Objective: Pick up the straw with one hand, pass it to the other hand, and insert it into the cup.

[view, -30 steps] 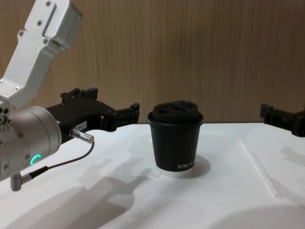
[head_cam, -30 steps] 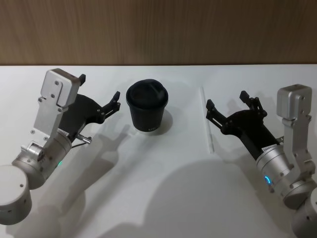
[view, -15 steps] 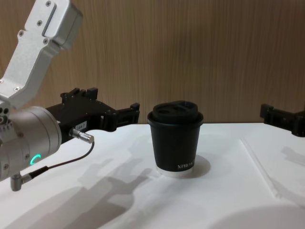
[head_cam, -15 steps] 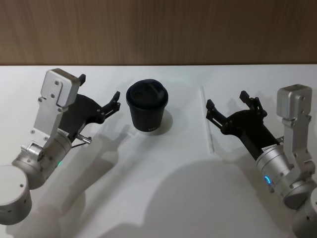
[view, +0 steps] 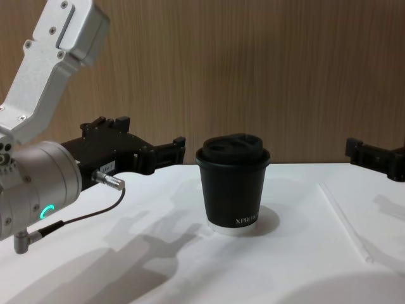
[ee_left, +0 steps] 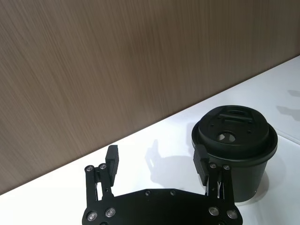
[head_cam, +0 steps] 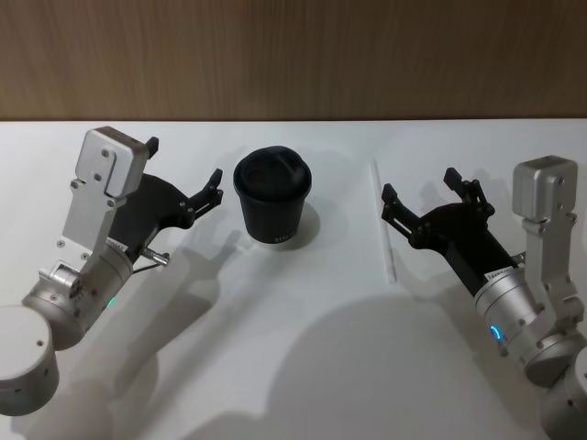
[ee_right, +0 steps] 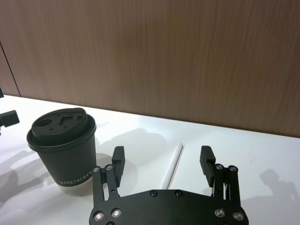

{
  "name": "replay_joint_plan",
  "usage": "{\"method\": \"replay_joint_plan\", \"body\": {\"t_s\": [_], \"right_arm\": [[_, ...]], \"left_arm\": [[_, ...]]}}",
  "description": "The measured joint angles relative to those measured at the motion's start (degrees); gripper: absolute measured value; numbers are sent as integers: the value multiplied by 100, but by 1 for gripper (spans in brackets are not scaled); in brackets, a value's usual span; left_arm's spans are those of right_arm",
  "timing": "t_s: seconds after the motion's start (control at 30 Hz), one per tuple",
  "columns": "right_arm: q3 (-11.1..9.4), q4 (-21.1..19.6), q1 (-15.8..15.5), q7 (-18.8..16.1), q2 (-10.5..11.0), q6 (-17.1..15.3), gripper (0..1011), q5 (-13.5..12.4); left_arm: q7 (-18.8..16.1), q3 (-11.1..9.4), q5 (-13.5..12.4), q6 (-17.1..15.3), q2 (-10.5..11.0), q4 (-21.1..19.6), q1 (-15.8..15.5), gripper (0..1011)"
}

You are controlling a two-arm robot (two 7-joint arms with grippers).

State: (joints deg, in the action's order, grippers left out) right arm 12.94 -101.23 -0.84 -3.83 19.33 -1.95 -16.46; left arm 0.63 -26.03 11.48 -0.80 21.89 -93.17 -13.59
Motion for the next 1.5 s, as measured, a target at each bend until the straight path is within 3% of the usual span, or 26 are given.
{"method": "replay_joint_plan", "body": {"t_s": [1.5], "right_arm": [[-12,-137,-66,-13,57,-118,1001,50]], "left_arm": [[-1,0,0,0,0,0,0,1002]]}}
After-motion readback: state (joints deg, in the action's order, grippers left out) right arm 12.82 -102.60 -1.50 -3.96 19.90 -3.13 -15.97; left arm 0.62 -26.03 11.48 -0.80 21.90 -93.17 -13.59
